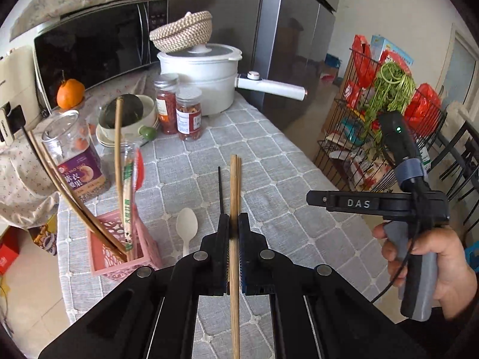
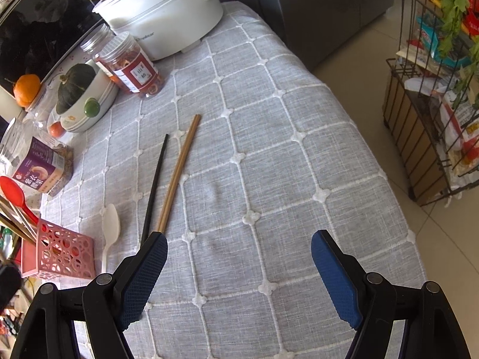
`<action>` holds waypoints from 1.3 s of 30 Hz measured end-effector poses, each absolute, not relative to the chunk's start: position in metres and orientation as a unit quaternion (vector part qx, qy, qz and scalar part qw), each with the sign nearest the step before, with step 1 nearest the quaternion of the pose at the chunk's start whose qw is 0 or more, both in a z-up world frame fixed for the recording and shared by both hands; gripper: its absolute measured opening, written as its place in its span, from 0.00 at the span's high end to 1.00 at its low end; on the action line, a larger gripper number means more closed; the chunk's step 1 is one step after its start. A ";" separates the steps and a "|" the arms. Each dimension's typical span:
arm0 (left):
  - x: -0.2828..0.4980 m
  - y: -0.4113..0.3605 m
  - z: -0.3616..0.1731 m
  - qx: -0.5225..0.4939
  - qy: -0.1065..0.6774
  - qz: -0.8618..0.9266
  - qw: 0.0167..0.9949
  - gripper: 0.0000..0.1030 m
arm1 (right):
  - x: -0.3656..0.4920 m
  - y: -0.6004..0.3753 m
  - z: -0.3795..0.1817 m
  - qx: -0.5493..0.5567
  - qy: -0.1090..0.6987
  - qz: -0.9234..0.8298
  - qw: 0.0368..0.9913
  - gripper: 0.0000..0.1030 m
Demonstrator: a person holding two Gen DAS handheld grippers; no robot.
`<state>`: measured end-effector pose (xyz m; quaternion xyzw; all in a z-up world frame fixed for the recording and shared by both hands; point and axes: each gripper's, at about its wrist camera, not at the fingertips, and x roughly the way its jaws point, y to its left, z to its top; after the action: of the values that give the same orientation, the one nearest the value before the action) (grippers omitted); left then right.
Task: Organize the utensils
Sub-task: 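Carry the wooden chopstick toward the basket with the left gripper while the right gripper grasps wooden chopsticks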
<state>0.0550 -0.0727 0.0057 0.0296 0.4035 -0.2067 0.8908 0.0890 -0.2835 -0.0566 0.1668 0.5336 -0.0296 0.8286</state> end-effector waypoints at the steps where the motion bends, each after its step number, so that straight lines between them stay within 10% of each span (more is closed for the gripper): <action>1: 0.050 -0.064 0.009 0.023 0.395 -0.206 0.895 0.95 | 0.091 -0.281 -0.058 0.164 0.534 -0.028 0.829 0.19; 26: 0.053 0.058 0.018 -0.119 0.284 -0.149 0.940 0.95 | 0.241 -0.217 -0.147 0.074 0.594 -0.049 0.799 0.56; 30: 0.054 0.061 0.017 -0.124 0.280 -0.143 0.941 0.95 | 0.241 -0.196 -0.149 0.015 0.592 -0.055 0.804 0.90; 39: 0.047 0.068 0.036 -0.153 0.217 -0.118 0.957 0.95 | 0.204 -0.213 -0.113 0.065 0.559 -0.061 0.825 0.92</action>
<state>0.0465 0.0683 0.0357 -0.1533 0.2167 -0.1184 0.9568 0.2040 -0.2133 -0.1128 0.0649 0.5585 -0.0609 0.8247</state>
